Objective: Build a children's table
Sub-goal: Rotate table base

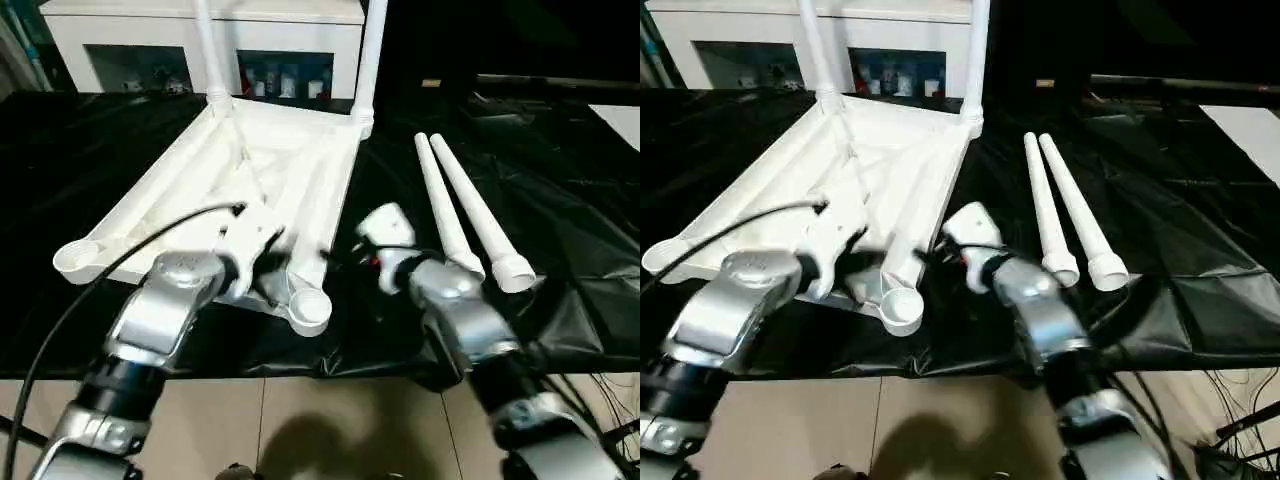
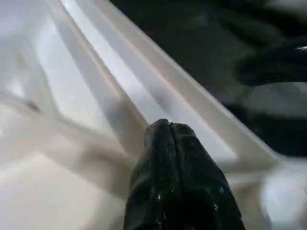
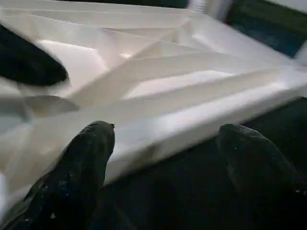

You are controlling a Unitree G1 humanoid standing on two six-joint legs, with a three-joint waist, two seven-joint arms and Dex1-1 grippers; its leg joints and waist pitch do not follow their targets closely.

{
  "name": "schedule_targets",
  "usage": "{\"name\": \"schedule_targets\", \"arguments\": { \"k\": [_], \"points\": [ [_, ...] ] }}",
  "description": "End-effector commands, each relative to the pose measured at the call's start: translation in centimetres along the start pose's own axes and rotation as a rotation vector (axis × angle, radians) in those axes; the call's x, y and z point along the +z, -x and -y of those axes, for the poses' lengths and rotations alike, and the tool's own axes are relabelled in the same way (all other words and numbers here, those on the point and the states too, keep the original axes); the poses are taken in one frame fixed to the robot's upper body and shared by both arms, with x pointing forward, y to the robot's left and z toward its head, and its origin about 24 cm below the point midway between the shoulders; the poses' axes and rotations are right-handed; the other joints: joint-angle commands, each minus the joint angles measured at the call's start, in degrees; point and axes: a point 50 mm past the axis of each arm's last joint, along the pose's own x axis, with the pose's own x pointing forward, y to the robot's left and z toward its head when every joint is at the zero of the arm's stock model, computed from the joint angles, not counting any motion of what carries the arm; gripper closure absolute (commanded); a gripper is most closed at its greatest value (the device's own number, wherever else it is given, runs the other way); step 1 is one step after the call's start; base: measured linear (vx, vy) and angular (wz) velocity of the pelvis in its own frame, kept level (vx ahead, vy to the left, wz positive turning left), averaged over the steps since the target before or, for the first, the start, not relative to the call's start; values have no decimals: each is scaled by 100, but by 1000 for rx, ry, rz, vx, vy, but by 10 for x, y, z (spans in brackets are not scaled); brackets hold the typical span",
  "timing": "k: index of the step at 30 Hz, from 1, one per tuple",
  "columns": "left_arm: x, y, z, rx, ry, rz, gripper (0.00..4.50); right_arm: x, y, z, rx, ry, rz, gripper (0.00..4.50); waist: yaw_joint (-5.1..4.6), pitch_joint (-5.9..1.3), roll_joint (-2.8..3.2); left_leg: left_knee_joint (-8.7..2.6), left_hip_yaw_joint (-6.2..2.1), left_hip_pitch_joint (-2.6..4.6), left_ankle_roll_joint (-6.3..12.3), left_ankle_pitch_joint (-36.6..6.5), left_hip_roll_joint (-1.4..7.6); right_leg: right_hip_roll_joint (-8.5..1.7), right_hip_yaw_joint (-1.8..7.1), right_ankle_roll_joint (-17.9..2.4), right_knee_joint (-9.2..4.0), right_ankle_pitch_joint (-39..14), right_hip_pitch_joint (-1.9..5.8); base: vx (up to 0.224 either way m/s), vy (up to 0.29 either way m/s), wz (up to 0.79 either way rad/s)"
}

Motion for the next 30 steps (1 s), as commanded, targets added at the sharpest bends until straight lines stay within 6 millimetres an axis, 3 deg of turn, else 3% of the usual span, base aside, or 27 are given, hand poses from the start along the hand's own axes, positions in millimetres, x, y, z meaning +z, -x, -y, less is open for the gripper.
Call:
{"name": "schedule_targets", "arguments": {
  "k": [1, 5, 9, 10, 14, 16, 17, 23, 25, 26, 30],
  "points": [
    [22, 8, -3, -33, -8, 146, 445, 6, 14, 9, -14, -7, 20, 72, 33, -477, 72, -369, 5, 40, 171, -905, 27, -236, 180, -1223, -385, -351, 343, 0, 0, 0],
    [28, 29, 1, -205, -21, 173, 445, 13, 34, 9, 97, -10, 25, 72, 47, -474, 83, -376, -1, 41, 257, -912, 47, -230, 174, -1294, -354, -264, 332, 0, 0, 0],
    [7, 58, 6, -456, -84, -30, 445, 16, 59, 1, 302, 34, -22, 72, 45, -448, 86, -388, 2, 64, 327, -1059, 52, -208, 189, -1220, -364, -556, 318, 0, 0, 0],
    [0, 64, 5, -492, -96, -100, 445, 16, 66, -1, 348, 43, -42, 72, 32, -420, 109, -405, 9, 72, 325, -1172, 53, -195, 194, -1187, -395, -746, 279, 0, 0, 0],
    [-15, 74, -4, -517, -141, -240, 445, 17, 79, -4, 442, 58, -93, 72, 67, -395, 138, -433, 13, 121, 163, -1553, 68, -217, 204, -1127, -455, -1385, 231, 0, 0, 0],
    [-22, 78, -6, -546, -155, -287, 445, 19, 86, -8, 499, 50, -116, 72, 91, -400, 136, -438, 7, 130, 110, -1592, 71, -226, 210, -1068, -463, -1499, 239, 0, 0, 0],
    [-24, 79, -4, -564, -164, -308, 445, 21, 89, -10, 529, 45, -129, 72, 92, -398, 165, -441, 1, 130, 93, -1603, 70, -226, 209, -1063, -459, -1522, 234, 0, 0, 0],
    [-36, 52, -9, -447, -224, -345, 445, 26, 101, -22, 668, 3, -180, 72, 92, -423, 146, -427, -8, 83, 80, -1410, 58, -243, 209, -1011, -463, -1437, 276, 0, 0, 0],
    [-40, 45, -7, -437, -215, -341, 445, 25, 102, -24, 677, 4, -197, 72, 116, -450, 140, -394, 4, 113, 88, -1331, 57, -237, 217, -1012, -459, -1280, 261, 0, 0, 0],
    [-41, 43, -6, -438, -207, -340, 445, 24, 103, -24, 678, 4, -203, 72, 111, -467, 138, -399, -13, 50, 92, -1126, 51, -248, 201, -1074, -419, -1024, 307, 0, 0, 0],
    [-42, 26, 0, -416, -198, -275, 445, 24, 104, -24, 665, 10, -217, 72, 100, -480, 143, -368, -2, 58, 140, -1052, 44, -237, 198, -1168, -417, -787, 301, 0, 0, 0]
  ]
}}
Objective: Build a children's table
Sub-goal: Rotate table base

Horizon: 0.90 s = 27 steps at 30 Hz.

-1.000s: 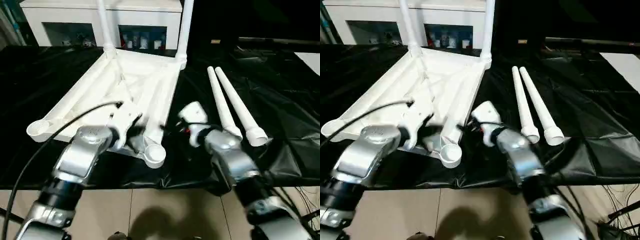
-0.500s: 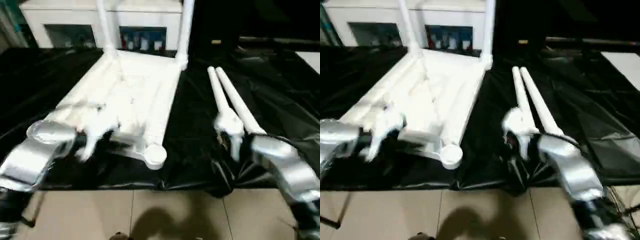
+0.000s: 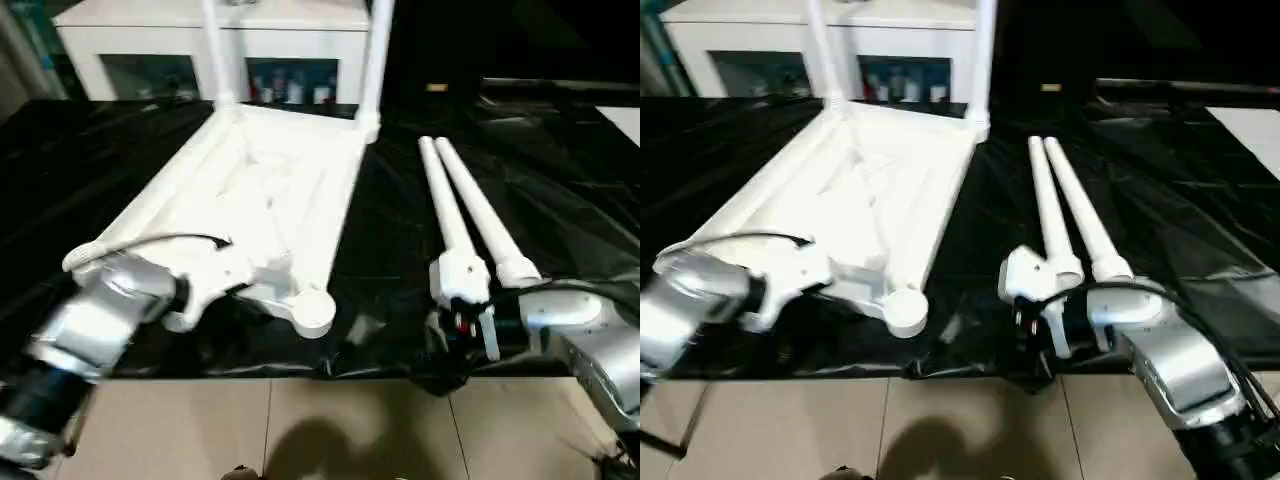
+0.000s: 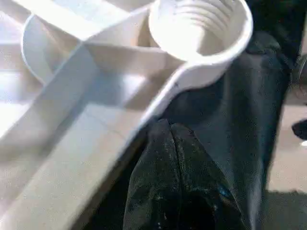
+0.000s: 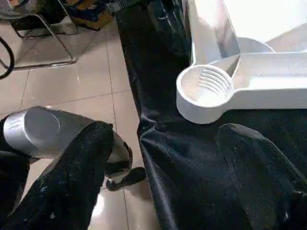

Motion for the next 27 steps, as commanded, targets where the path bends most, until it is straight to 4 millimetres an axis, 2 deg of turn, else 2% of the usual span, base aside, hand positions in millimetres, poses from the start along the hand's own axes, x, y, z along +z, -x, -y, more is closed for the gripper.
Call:
{"name": "schedule_targets", "arguments": {
  "k": [1, 2, 5, 6, 8, 13, 14, 15, 16, 20, 21, 22, 24, 26, 27],
  "points": [
    [5, -5, -4, 38, -25, 20, 445, 6, 1, -3, 4, 23, -3, 72, 22, -437, 11, -356, 0, 27, 161, -1009, 39, -241, 193, -1219, -421, -708, 300, 0, 0, 0],
    [8, -10, -5, 49, -4, 49, 445, 6, 2, -3, -3, 21, -6, 72, 33, -440, 29, -355, 0, 29, 166, -1002, 46, -244, 195, -1228, -419, -690, 295, 0, 0, 0],
    [10, -15, -7, 61, -9, 67, 445, 6, 2, -3, -8, 18, -10, 72, 55, -431, 16, -360, 1, 30, 174, -1072, 51, -250, 191, -1198, -437, -835, 289, 0, 0, 0],
    [15, -26, -9, 94, 3, 108, 445, 6, 3, -3, -16, 17, -16, 72, 54, -427, 30, -361, -2, 34, 156, -1136, 51, -254, 191, -1173, -450, -949, 285, 0, 0, 0],
    [18, -32, -11, 114, 11, 127, 445, 5, 4, -4, -20, 17, -18, 72, 60, -414, 12, -352, 13, 61, 146, -1281, 44, -244, 195, -1117, -491, -1197, 264, 0, 0, 0],
    [27, -56, -16, 206, 40, 182, 445, 3, 5, -3, -64, 19, -21, 72, 89, -435, 9, -353, -14, 23, 129, -1216, 45, -267, 189, -952, -509, -1318, 306, 0, 0, 0],
    [29, -60, -19, 234, 47, 186, 445, 3, 5, -3, -76, 20, -20, 72, 81, -424, -2, -348, -5, 9, 153, -1188, 26, -244, 182, -897, -528, -1342, 297, 0, 0, 0],
    [30, -62, -21, 263, 43, 194, 445, 3, 6, -2, -91, 20, -18, 72, 85, -432, 15, -342, -10, 22, 146, -1209, 30, -247, 182, -891, -532, -1364, 292, 0, 0, 0],
    [31, -65, -24, 291, 34, 201, 445, 3, 7, -3, -105, 19, -16, 72, 79, -446, 1, -336, -12, 16, 161, -1175, 27, -249, 180, -891, -528, -1307, 304, 0, 0, 0],
    [38, -60, -35, 398, 20, 250, 445, 6, 8, -4, -160, 14, 33, 72, 21, -458, -11, -330, -28, -23, 183, -1071, 13, -247, 164, -847, -509, -1183, 329, 0, 0, 0],
    [49, -52, -37, 448, 38, 357, 445, 9, 8, -3, -221, -4, 87, 72, 14, -457, -10, -332, -33, -31, 192, -1045, 14, -242, 162, -853, -508, -1152, 332, 0, 0, 0],
    [54, -48, -38, 472, 55, 420, 445, 10, 9, -2, -256, -15, 116, 72, 14, -451, 13, -330, -23, -11, 193, -1059, 25, -256, 168, -924, -513, -1133, 298, 0, 0, 0],
    [66, -37, -31, 492, 115, 594, 445, 11, 9, -1, -349, -47, 176, 72, 14, -478, 3, -325, -28, -11, 210, -950, 47, -255, 158, -1091, -472, -890, 303, 0, 0, 0],
    [67, -32, -25, 543, 177, 666, 445, 9, 11, 0, -423, -86, 214, 72, -4, -461, 26, -328, -16, -12, 253, -945, 63, -230, 151, -1234, -452, -654, 291, 0, 0, 0],
    [64, -27, -19, 588, 269, 724, 445, 6, 12, 4, -539, -122, 244, 72, -25, -464, 31, -326, -9, -6, 246, -932, 82, -228, 160, -1263, -424, -561, 283, 0, 0, 0]
  ]
}}
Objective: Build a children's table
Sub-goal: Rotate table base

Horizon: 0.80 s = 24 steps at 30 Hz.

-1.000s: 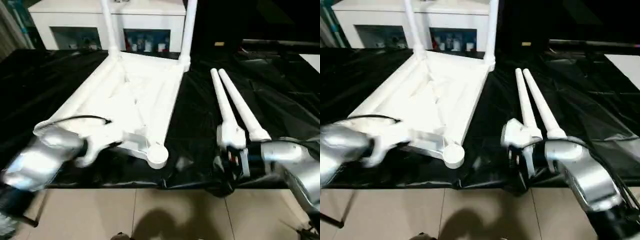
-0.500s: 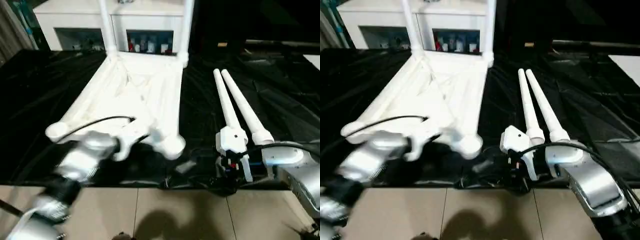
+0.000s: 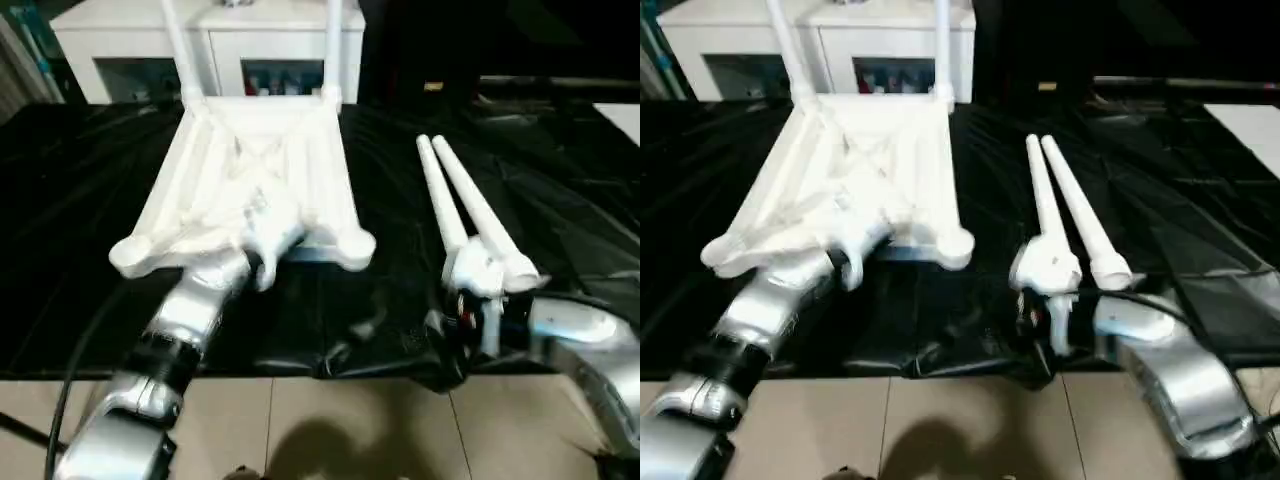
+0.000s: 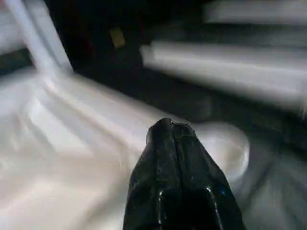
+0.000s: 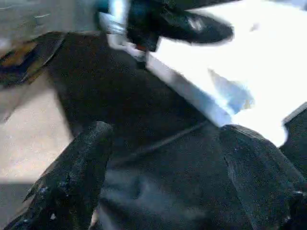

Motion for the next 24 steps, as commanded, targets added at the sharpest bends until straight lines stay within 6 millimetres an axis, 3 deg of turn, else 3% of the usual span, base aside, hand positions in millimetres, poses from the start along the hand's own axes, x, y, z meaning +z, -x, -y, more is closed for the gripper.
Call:
{"name": "schedule_targets", "arguments": {
  "k": [1, 6, 7, 8, 9, 10, 11, 12, 13, 14, 15, 16, 17, 18, 19, 20, 21, 22, 23, 24],
  "points": [
    [-2, 22, 0, 199, 110, 89, 445, -7, 10, 20, -354, -73, 51, 72, -48, -404, -64, -361, 9, -13, 276, -951, 59, -218, 152, -1274, -423, -675, 289, 0, 0, 0],
    [-13, 39, 7, 393, 130, 91, 445, -27, 17, 24, -610, -203, 114, 72, -56, -392, -26, -390, 17, 36, 178, -1331, 50, -204, 170, -730, -556, -1645, 207, 0, 0, 0],
    [-17, 44, 10, 452, 105, 85, 445, -35, 16, 21, -675, -198, 90, 72, -79, -369, -9, -436, -20, 44, 44, -1511, 55, -135, 115, -569, -583, -1819, 204, 0, 0, 0],
    [-17, 44, 11, 458, 99, 83, 445, -35, 16, 21, -682, -197, 88, 72, -79, -369, -9, -436, -20, 44, 44, -1511, 55, -135, 115, -569, -583, -1819, 204, 0, 0, 0],
    [-17, 45, 13, 470, 82, 78, 445, -37, 16, 20, -698, -194, 81, 72, -134, -369, 44, -486, -95, 116, -95, -1711, 129, 4, 28, -585, -571, -1597, 180, 0, 0, 0],
    [-20, 46, 15, 483, 65, 43, 445, -37, 13, 18, -714, -191, 81, 72, -220, -351, 108, -672, -288, 229, 12, -1887, 375, 139, -126, -845, -506, -1129, 173, 0, 0, 0],
    [-23, 47, 15, 499, 44, 16, 445, -37, 8, 16, -721, -191, 83, 72, -260, -353, 142, -802, -428, 284, 173, -1905, 611, 114, -177, -1025, -405, -856, 168, 0, 0, 0],
    [-24, 49, 16, 516, 38, -5, 445, -37, 4, 14, -731, -195, 86, 72, -299, -356, 191, -903, -554, 295, 346, -1878, 851, 64, -213, -1162, -256, -623, 156, -5, -80, 6],
    [-25, 54, 16, 556, 82, 11, 445, -36, -1, 11, -731, -178, 79, 72, -381, -336, 254, -1065, -651, 276, 738, -2013, 1163, -24, -269, -1270, 132, -392, 80, -3, -130, 2],
    [-25, 57, 15, 567, 101, 14, 445, -36, -3, 10, -725, -184, 82, 72, -415, -340, 221, -1069, -639, 283, 851, -2043, 1175, -63, -259, -1332, 175, -360, 74, -3, -130, 2],
    [-25, 59, 15, 573, 108, 14, 445, -36, -4, 10, -725, -188, 84, 72, -435, -329, 111, -963, -439, 206, 1124, -2162, 956, -170, -172, -1551, 92, -350, 138, 4, -174, -2],
    [-24, 62, 14, 561, 105, 22, 445, -35, -6, 9, -720, -198, 91, 72, -435, -333, -10, -750, -250, 143, 1178, -2243, 659, -212, -79, -1747, -131, -487, 153, -3, -208, 0],
    [-24, 65, 14, 554, 96, 12, 445, -35, -7, 8, -715, -193, 93, 72, -149, -480, -286, 775, 130, -138, 1115, -1467, -531, -491, 171, -1570, -820, -2371, 415, -3, -208, 0],
    [-22, 69, 14, 555, 81, 24, 445, -33, -11, 7, -702, -177, 94, 72, -184, -372, -417, 850, 68, -334, 1053, -1076, -510, -532, 190, -1121, -808, -2755, 409, -8, -207, -2],
    [-22, 71, 15, 558, 90, 36, 445, -32, -12, 8, -688, -178, 101, 72, -133, -328, -376, 564, -83, -349, 838, -610, -462, -614, 257, -164, -773, -2849, 432, -20, -172, 3],
    [-22, 72, 15, 559, 93, 40, 445, -32, -13, 8, -685, -179, 104, 72, -110, -330, -335, 407, -127, -321, 879, -523, -446, -566, 254, 288, -784, -2807, 406, -20, -172, 3],
    [-22, 75, 18, 565, 111, 48, 445, -32, -15, 9, -671, -170, 103, 72, -53, -342, -230, 82, -251, -159, 1073, -609, -254, -640, 224, 660, -860, -2720, 433, -33, -120, 8],
    [-23, 77, 19, 578, 117, 43, 445, -31, -18, 10, -654, -151, 100, 72, -177, -215, -187, -152, -439, -248, 1189, -1076, -65, -459, -31, 822, -820, -2991, 462, -35, -100, -15],
    [-24, 79, 20, 588, 118, 37, 445, -30, -20, 10, -644, -137, 96, 72, -192, -292, -71, -249, -516, 21, 1021, -1868, 177, -439, -164, 1005, -922, -3471, 465, -35, -100, -15],
    [-24, 79, 20, 591, 117, 37, 445, -30, -21, 10, -642, -132, 95, 72, -173, -283, 27, -287, -549, 260, 949, -2411, 319, -445, -240, 850, -958, -3616, 393, -13, -108, -10]
  ]
}}
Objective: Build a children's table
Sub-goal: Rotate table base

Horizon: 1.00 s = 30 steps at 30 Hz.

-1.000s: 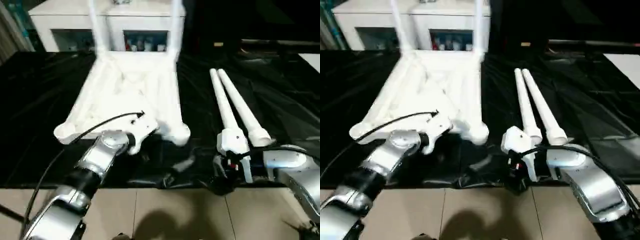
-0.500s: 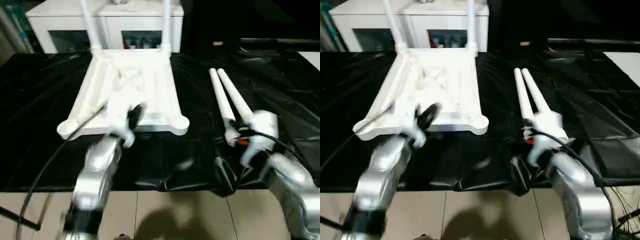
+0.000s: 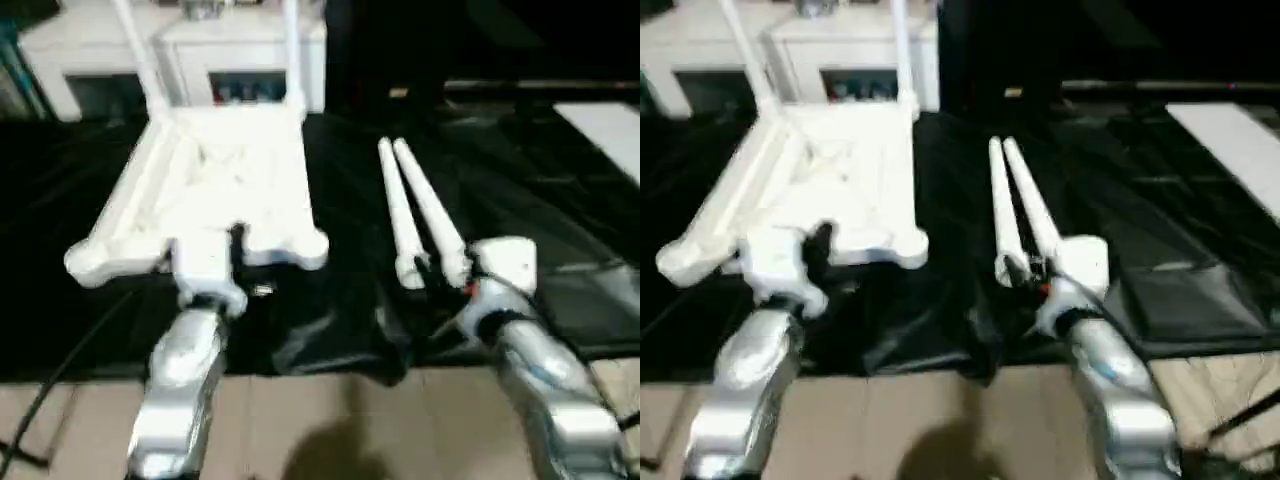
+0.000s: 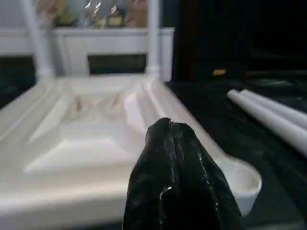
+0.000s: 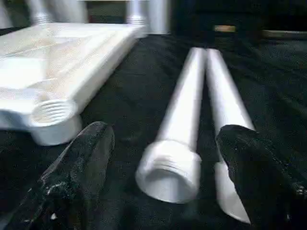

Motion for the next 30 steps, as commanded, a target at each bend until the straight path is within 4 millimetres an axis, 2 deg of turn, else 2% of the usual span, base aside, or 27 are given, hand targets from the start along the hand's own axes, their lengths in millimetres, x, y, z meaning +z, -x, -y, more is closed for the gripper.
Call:
{"name": "schedule_targets", "arguments": {
  "k": [1, 2, 3, 4, 5, 6, 7, 8, 9, 10, 11, 13, 14, 16, 17, 18, 19, 20, 21, 22, 23, 24, 25, 26, 27, 28, 30],
  "points": [
    [4, 2, -2, 22, 7, 13, 445, 3, -3, -2, 10, 48, 13, 72, -62, -150, 95, -822, -497, 324, 352, -3148, 1206, -761, 462, 800, -378, -2957, 318, 21, -101, 11],
    [4, 3, -2, 27, -5, 14, 445, 4, -5, -5, 26, 41, 15, 72, 68, -16, 63, -1365, -466, 292, 187, -4293, 1584, -658, 609, 344, 676, -1839, 349, 21, -101, 11],
    [6, 4, -2, 17, 1, 19, 445, 5, -8, -9, 36, 12, 17, 72, 311, -37, 27, -1210, -143, -32, 421, -4714, 779, -537, 827, 197, 843, -1673, 496, -16, -113, 30],
    [7, 4, -3, 17, -1, 18, 445, 5, -9, -11, 48, 17, 13, 72, 130, -69, -361, -651, -73, 4, 634, -3726, 300, -717, 1141, 617, 313, -3198, 470, 3, -152, 54],
    [7, 4, -4, 20, -8, 21, 445, 4, -9, -14, 62, 30, 12, 72, 183, 47, -343, 807, -72, 14, 484, -912, 4, -1591, 1265, 869, -1016, -6484, 150, 3, -152, 54],
    [8, 4, -5, 22, -12, 21, 445, 4, -10, -16, 69, 29, 22, 72, 197, -105, -425, 993, -215, -615, 362, -442, 3, -1614, 1207, 943, -672, -5893, 785, 88, -135, 50],
    [8, 4, -5, 22, -12, 21, 445, 4, -10, -16, 69, 29, 22, 72, 305, -79, -270, 876, -259, -548, 310, -413, 99, -1708, 1122, 804, -678, -5468, 735, 70, -67, 57],
    [9, 4, -6, 24, -14, 21, 445, 5, -11, -18, 74, 26, 30, 72, 287, -90, -295, 750, -204, -466, 363, -381, 184, -1674, 869, 311, -719, -4827, 761, 70, -67, 57],
    [9, 4, -8, 28, -20, 21, 445, 4, -12, -20, 75, -10, 35, 72, 237, -126, -183, 446, -135, -111, 212, -400, 165, -1246, 1016, -1, -697, -4625, 605, 57, -40, 63],
    [9, 5, -13, 33, -26, 16, 445, 6, -13, -26, 112, -13, 43, 72, 313, -111, -179, -21, -37, -100, 306, -299, 215, -868, 833, -530, -623, -3557, 842, 113, -19, 40],
    [9, 5, -15, 34, -28, 13, 445, 6, -14, -28, 128, -9, 46, 72, 315, -52, -33, -480, -79, 223, 352, -682, 459, -581, 627, -504, -557, -2862, 614, 113, -19, 40],
    [9, 6, -17, 38, -32, 14, 445, 6, -14, -31, 147, 0, 48, 72, 92, -207, 102, -790, -553, 695, 548, -1324, 1027, -423, 524, -470, 39, -1825, 387, 122, 13, 18],
    [9, 6, -22, 31, -49, 10, 445, 5, -17, -35, 158, -3, 45, 72, -93, -406, 102, -753, -953, 1194, 1675, -714, 1310, -490, 584, 95, 669, -897, -168, 136, 15, 14],
    [10, 6, -24, 26, -54, 12, 445, 4, -18, -36, 153, -17, 44, 72, -165, -401, -8, -620, -862, 1035, 2774, 752, 1065, -567, 709, 706, 828, -505, -462, 153, -23, -11],
    [10, 6, -25, 26, -54, 12, 445, 4, -18, -36, 150, -21, 44, 72, -190, -406, -68, -599, -803, 969, 2867, 1061, 905, -592, 775, 743, 722, -327, -485, 132, -37, -19],
    [9, 6, -27, 27, -53, 10, 445, 4, -20, -36, 137, -45, 43, 72, -137, -310, -300, -360, -219, 437, 2246, 604, 166, -675, 980, 451, 18, 361, -58, 109, -55, -11],
    [8, 5, -30, 26, -55, 5, 445, 5, -22, -35, 125, -55, 46, 72, 92, -326, -466, 308, -102, -229, 1228, -528, -199, -1349, 1696, -219, -494, -1007, 849, 101, -47, 2],
    [7, 5, -31, 25, -61, 2, 445, 4, -23, -34, 115, -49, 42, 72, 136, -339, -373, 485, -205, -334, 886, -436, -95, -1479, 1722, -562, -480, -1321, 988, 101, -47, 2],
    [7, 5, -32, 25, -66, -1, 445, 4, -24, -34, 109, -43, 39, 72, 129, -332, -397, 531, -232, -375, 577, -307, -45, -1421, 1659, -789, -490, -1398, 957, 114, -40, -3],
    [6, 5, -34, 24, -66, -2, 445, 4, -24, -34, 107, -57, 38, 72, 99, -277, -346, 465, -245, -433, 223, 1, 8, -1289, 1443, -1215, -501, -1289, 934, 124, -33, -7],
    [6, 5, -34, 24, -65, -4, 445, 3, -25, -34, 105, -69, 36, 72, 93, -260, -208, 328, -260, -401, 162, 156, 91, -1253, 1332, -1374, -521, -1291, 886, 124, -33, -7],
    [5, 4, -35, 22, -67, -9, 445, 3, -25, -33, 98, -70, 36, 72, 56, -248, -79, -84, -215, -323, 247, 373, 199, -996, 1032, -1350, -562, -1591, 837, 123, -3, 0],
    [4, 2, -35, 16, -64, -12, 445, 4, -27, -32, 88, -72, 39, 72, 3, -261, 216, -575, -266, -2, 256, -182, 386, -581, 695, -847, -452, -1824, 721, 144, 74, -11],
    [4, 1, -35, 10, -61, -15, 445, 5, -27, -32, 80, -70, 41, 72, -172, -177, 301, -734, -446, 71, 236, -937, 489, -317, 549, -600, -207, -1791, 601, 144, 74, -11],
    [4, 0, -35, 4, -38, -16, 445, 5, -29, -30, 51, -65, 30, 72, -310, -313, 290, -810, -808, 616, 675, -1710, 744, -250, 545, -409, 237, -1314, 221, 162, 75, -6],
    [3, -2, -34, -6, -19, -33, 445, 5, -32, -27, 26, -50, 4, 72, -375, -373, 267, -710, -983, 784, 1397, -1069, 858, -371, 641, -132, 465, -667, -28, 140, 6, 7],
    [2, -5, -29, -65, -14, -55, 445, 4, -36, -21, -29, 11, -90, 72, -310, -374, 130, -382, -861, 609, 2412, 1645, 792, -639, 866, 256, 400, 339, -248, 124, -1, 4]
  ]
}}
